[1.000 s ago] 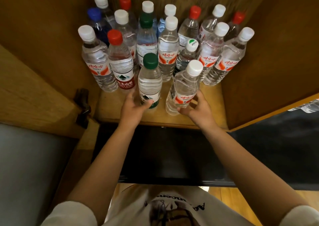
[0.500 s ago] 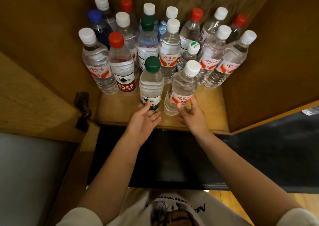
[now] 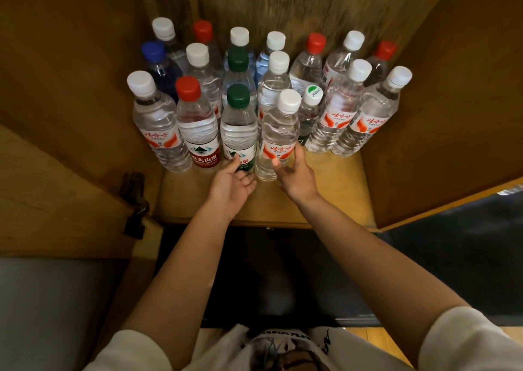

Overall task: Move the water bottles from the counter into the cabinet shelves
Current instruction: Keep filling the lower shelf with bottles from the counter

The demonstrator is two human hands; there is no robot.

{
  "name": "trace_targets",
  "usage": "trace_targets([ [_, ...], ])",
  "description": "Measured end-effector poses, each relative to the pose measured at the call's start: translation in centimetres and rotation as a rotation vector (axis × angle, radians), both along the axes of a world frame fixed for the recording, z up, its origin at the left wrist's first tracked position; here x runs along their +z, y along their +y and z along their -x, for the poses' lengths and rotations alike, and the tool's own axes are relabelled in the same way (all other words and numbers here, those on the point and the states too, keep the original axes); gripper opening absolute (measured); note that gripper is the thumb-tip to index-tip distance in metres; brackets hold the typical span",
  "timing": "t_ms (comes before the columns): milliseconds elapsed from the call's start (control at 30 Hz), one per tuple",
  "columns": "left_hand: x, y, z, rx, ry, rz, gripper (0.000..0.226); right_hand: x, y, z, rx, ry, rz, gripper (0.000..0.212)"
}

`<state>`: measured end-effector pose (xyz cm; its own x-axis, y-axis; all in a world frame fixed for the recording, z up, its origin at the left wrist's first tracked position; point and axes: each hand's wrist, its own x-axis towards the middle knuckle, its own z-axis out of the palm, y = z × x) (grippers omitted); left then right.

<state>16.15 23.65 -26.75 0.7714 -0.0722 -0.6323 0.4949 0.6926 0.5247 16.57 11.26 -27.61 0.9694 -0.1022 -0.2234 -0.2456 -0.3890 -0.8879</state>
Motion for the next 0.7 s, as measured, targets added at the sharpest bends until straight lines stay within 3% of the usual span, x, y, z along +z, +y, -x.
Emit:
trace_targets([
  [233, 0.0, 1.0, -1.7, -0.106, 0.032, -0.058, 0.048, 0.0, 0.8, -1.5, -0.042, 0.017, -0.005, 0.057],
  [700, 0.3, 0.8, -1.8, -0.083, 0.066, -0.014, 0.049, -0.1, 1.0, -1.5, -0.034, -0.007, 0.036, 0.057],
])
